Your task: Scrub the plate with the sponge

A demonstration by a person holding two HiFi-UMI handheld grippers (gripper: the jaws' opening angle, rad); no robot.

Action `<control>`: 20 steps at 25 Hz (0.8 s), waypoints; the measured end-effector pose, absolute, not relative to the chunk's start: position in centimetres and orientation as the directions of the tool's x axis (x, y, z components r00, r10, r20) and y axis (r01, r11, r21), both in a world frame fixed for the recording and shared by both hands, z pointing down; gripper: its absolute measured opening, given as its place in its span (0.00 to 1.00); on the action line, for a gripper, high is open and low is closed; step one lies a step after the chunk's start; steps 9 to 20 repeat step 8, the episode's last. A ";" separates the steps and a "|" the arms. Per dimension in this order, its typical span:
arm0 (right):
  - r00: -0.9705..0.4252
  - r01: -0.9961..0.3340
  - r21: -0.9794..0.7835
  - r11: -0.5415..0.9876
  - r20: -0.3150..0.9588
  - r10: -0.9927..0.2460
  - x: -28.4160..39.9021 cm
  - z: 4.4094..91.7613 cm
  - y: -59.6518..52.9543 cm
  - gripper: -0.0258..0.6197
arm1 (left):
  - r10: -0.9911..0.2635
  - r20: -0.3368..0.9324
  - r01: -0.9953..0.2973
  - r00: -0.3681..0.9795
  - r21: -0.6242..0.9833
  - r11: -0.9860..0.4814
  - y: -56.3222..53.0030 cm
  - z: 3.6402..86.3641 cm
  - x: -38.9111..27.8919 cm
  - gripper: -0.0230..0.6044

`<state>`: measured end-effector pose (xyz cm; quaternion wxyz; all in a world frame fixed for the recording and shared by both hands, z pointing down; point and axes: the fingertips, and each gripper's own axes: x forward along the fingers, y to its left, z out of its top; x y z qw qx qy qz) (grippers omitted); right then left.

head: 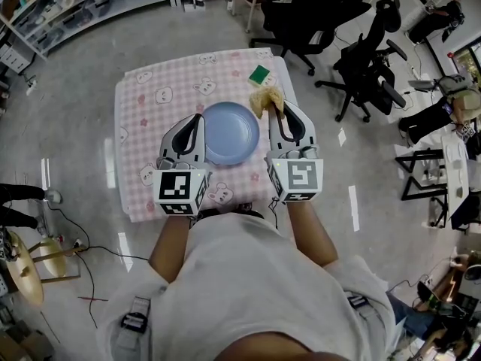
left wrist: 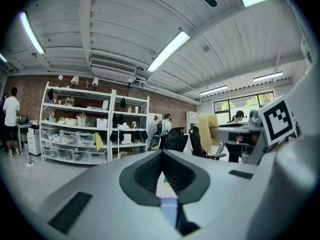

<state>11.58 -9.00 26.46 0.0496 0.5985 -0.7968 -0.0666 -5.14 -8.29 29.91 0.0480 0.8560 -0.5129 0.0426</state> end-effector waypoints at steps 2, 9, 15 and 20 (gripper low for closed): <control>-0.279 -0.947 0.167 0.275 0.002 -0.960 11.4 26.5 -8.9 0.12 | -0.872 0.127 -0.881 0.473 0.039 -0.472 -8.2 30.1 -5.2 0.06; -0.277 -0.947 0.170 0.273 0.000 -0.961 11.3 26.6 -9.0 0.12 | -0.869 0.130 -0.879 0.477 0.037 -0.476 -8.3 30.2 -5.3 0.06; -0.277 -0.947 0.170 0.273 0.000 -0.961 11.3 26.6 -9.0 0.12 | -0.869 0.130 -0.879 0.477 0.037 -0.476 -8.3 30.2 -5.3 0.06; -0.277 -0.947 0.170 0.273 0.000 -0.961 11.3 26.6 -9.0 0.12 | -0.869 0.130 -0.879 0.477 0.037 -0.476 -8.3 30.2 -5.3 0.06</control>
